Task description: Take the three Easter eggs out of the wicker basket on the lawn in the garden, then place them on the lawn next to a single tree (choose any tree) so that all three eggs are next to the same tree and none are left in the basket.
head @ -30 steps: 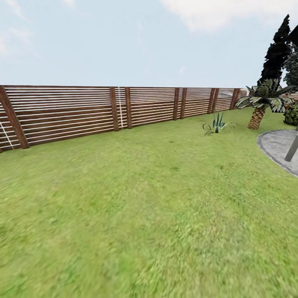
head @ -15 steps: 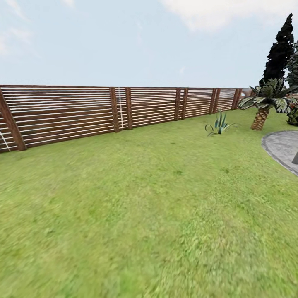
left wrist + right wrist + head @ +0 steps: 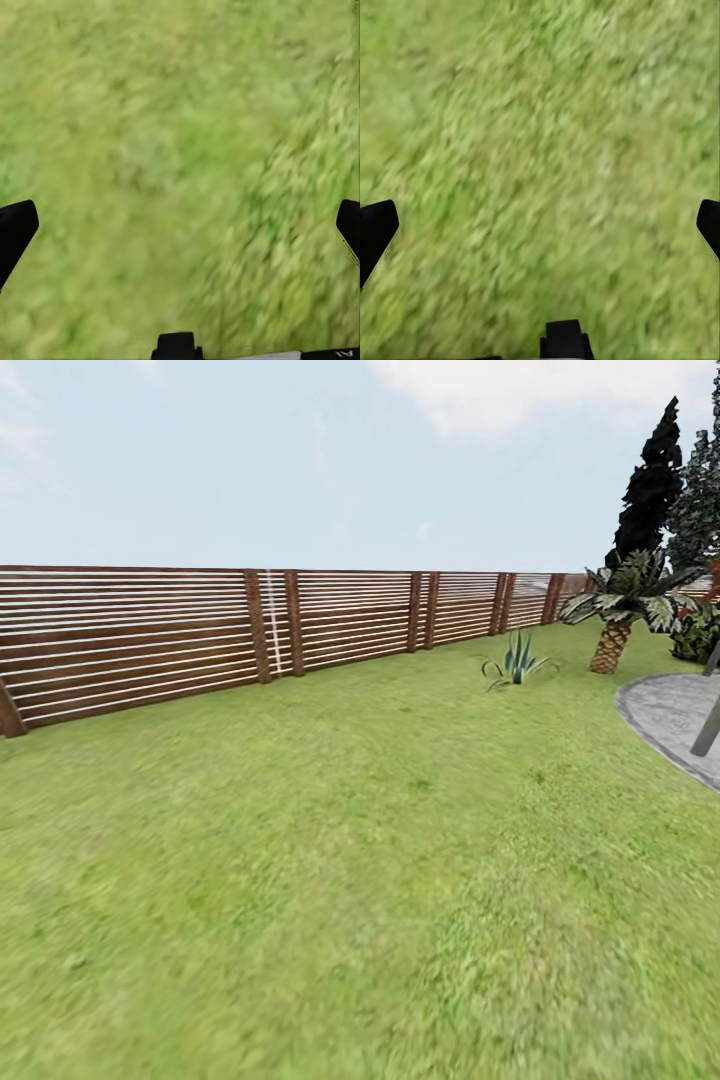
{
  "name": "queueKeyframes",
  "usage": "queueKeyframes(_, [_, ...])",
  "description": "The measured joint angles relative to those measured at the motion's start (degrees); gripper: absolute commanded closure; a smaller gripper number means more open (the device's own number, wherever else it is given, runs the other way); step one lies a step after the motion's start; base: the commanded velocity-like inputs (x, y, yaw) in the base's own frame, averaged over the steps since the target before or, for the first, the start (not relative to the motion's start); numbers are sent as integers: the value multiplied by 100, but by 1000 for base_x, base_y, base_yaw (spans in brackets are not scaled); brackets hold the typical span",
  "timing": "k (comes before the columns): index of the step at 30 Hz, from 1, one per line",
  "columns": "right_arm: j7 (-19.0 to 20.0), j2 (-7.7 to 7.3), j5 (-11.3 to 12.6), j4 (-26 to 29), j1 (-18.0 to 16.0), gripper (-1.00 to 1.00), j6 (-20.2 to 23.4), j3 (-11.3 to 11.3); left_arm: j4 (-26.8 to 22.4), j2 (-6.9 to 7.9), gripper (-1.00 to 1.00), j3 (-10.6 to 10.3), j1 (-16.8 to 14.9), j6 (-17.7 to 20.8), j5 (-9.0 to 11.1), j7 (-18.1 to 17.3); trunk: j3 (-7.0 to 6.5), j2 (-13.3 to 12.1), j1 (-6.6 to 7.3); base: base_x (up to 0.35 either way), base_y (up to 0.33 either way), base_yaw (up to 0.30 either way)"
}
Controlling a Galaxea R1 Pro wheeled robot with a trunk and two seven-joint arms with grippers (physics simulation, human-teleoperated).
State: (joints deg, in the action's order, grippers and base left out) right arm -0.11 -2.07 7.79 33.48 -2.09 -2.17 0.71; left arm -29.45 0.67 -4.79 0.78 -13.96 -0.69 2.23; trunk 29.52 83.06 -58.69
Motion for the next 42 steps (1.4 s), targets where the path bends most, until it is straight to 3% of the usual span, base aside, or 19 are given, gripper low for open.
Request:
queueKeyframes(27, [3,-3,8,-6,0,-100,1,-58,-1,18,-100,32,0,-1,13,8,0,0,0,335,0,-1])
queueKeyframes(36, [1,-69,37,-218,0,-100,6,-84,-8,54,-100,70,0,-2,47,21,0,0,0,335,0,0])
queueKeyframes(42, [-17,-118,77,-292,0,-100,6,-96,-18,54,-100,451,-1,-19,75,34,0,0,0,335,0,0])
